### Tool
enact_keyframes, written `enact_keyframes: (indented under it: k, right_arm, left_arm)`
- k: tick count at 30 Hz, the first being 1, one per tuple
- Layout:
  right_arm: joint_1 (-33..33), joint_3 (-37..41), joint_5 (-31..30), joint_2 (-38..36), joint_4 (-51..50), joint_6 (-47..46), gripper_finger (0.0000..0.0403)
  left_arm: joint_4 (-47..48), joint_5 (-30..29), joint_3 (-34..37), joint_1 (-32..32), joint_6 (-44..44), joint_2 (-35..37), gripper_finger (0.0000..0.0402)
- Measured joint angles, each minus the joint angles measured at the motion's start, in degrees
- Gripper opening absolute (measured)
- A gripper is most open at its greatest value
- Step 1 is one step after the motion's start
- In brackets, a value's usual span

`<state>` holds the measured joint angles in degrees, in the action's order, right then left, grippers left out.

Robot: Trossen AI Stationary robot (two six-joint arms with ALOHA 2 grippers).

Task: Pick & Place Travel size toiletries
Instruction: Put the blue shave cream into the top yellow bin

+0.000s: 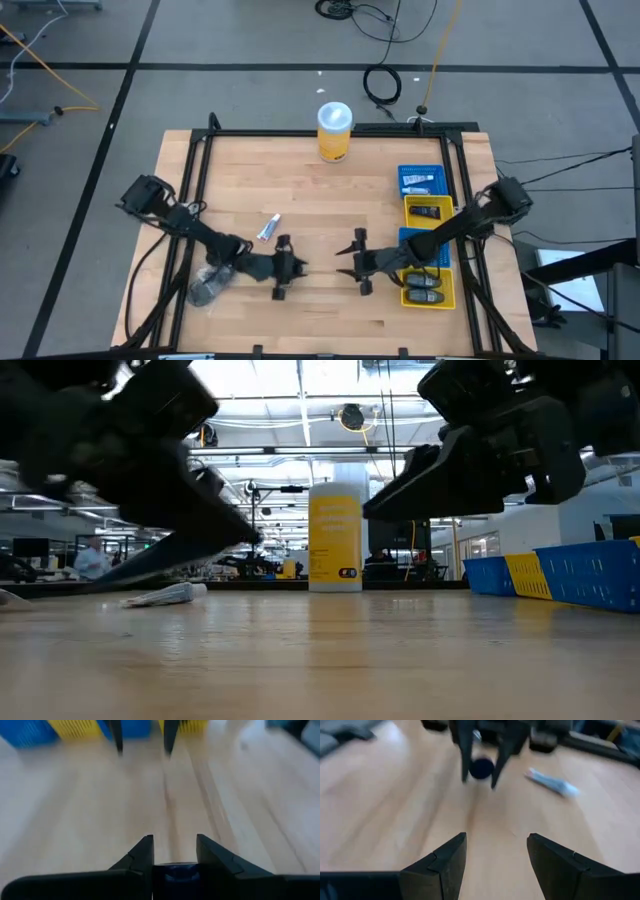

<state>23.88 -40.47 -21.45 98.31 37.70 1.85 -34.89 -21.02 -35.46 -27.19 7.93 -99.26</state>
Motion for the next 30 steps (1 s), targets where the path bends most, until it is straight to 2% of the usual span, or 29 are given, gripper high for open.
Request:
enact_keyframes:
  k: [3,6,9,15,18,23,27,30]
  right_arm:
    - [0.17,0.05,-1.34,-4.60,-8.06,-3.47,0.0201]
    - [0.24,2.79,-1.34,-7.24,-8.43,-5.08,0.0201]
    - [0.11,8.20,-2.67,-7.53,1.75,-5.48,0.0201]
    - [-2.32,16.80,-2.50,-2.16,25.23,-6.70,0.0201]
    - [-3.17,17.87,-1.28,0.36,29.10,-7.23,0.0201]
    - [-3.61,13.42,3.75,3.88,27.42,-7.19,0.0206]
    - [-3.27,7.43,5.14,4.09,15.80,-7.15,0.0227]
    - [-3.18,2.59,5.23,3.97,6.39,-7.20,0.0249]
  left_arm:
    - [-8.05,0.03,-0.02,2.67,-5.07,0.03,0.0128]
    - [-15.21,1.63,-0.17,4.99,-9.69,0.09,0.0149]
    - [-17.92,5.51,-1.17,7.19,-12.37,0.11,0.0145]
    - [-18.76,8.11,-3.68,10.31,-12.12,0.11,0.0092]
    - [-17.17,8.09,-3.91,10.84,-12.10,0.15,0.0064]
    - [-11.00,8.02,-3.91,10.46,-8.64,0.15,0.0026]
    - [-3.02,6.81,-3.89,8.88,-5.01,1.21,0.0004]
    - [6.65,3.90,-3.89,7.25,-0.43,3.00,0.0006]
